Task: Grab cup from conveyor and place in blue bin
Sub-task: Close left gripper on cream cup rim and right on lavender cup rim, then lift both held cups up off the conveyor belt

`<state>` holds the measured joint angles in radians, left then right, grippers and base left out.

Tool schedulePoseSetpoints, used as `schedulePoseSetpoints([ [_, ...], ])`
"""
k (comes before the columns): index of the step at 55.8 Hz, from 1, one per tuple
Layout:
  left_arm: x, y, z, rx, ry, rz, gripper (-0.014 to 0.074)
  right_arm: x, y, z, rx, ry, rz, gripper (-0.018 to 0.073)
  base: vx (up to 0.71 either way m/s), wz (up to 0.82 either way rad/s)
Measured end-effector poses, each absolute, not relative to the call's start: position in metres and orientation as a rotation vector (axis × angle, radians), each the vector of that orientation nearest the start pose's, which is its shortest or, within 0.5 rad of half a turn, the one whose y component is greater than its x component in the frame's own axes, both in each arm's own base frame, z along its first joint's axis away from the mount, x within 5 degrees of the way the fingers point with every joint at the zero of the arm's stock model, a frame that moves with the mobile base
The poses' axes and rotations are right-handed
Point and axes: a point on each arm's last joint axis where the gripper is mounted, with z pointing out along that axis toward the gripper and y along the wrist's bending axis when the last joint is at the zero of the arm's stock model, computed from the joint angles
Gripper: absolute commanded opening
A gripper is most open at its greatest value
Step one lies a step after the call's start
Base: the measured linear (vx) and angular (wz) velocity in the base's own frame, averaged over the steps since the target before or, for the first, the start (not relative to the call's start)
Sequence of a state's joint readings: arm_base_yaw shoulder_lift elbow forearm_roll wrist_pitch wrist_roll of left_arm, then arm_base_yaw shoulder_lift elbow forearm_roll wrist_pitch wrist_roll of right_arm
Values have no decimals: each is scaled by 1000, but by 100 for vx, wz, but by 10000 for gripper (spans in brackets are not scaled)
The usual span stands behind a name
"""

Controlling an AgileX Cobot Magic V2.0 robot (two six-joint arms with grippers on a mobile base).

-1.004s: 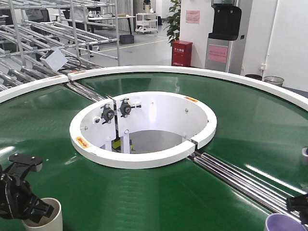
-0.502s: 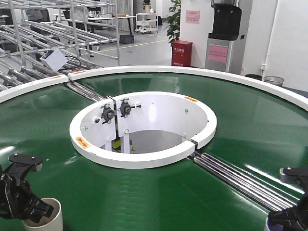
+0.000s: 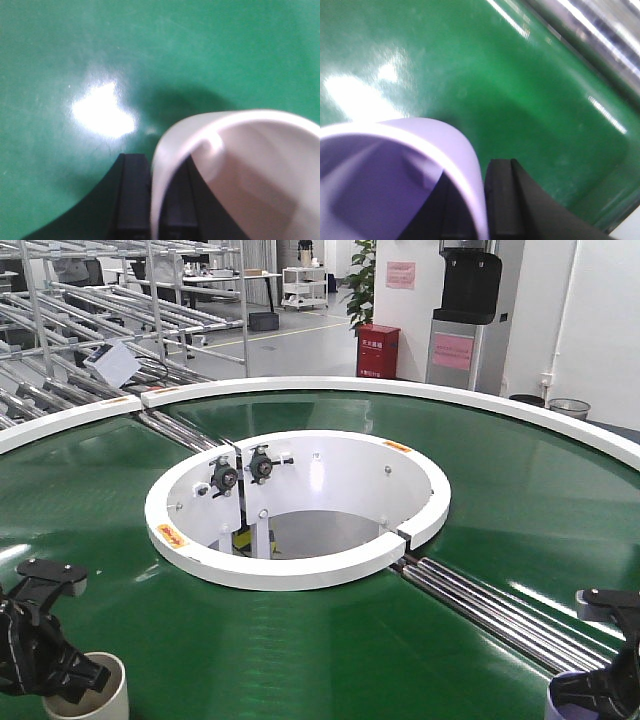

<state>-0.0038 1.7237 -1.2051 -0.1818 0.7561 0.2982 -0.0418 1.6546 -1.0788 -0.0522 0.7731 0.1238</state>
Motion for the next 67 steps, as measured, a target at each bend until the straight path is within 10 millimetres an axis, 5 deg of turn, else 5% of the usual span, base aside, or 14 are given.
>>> schedulePoseSetpoints([
  [9,344,-12,254,265,2644,-108,52,318,-14,235,157,2737,-7,-12,0,0],
  [20,325,-13,303,243,2472,-99,52,303,-6,289,116,2488,113,-10,0,0],
  [34,277,-19,382,152,2152,-198,32,255,1,363,-30,2185,117,-10,0,0],
  [42,235,-19,419,188,1977,-168,-9,219,3,384,-47,2066,112,-10,0,0],
  [52,189,-18,425,217,1876,-129,-6,186,8,376,-85,1995,133,-10,0,0],
  [67,149,-17,405,208,1833,-115,-3,184,15,379,-127,1921,216,-10,0,0],
])
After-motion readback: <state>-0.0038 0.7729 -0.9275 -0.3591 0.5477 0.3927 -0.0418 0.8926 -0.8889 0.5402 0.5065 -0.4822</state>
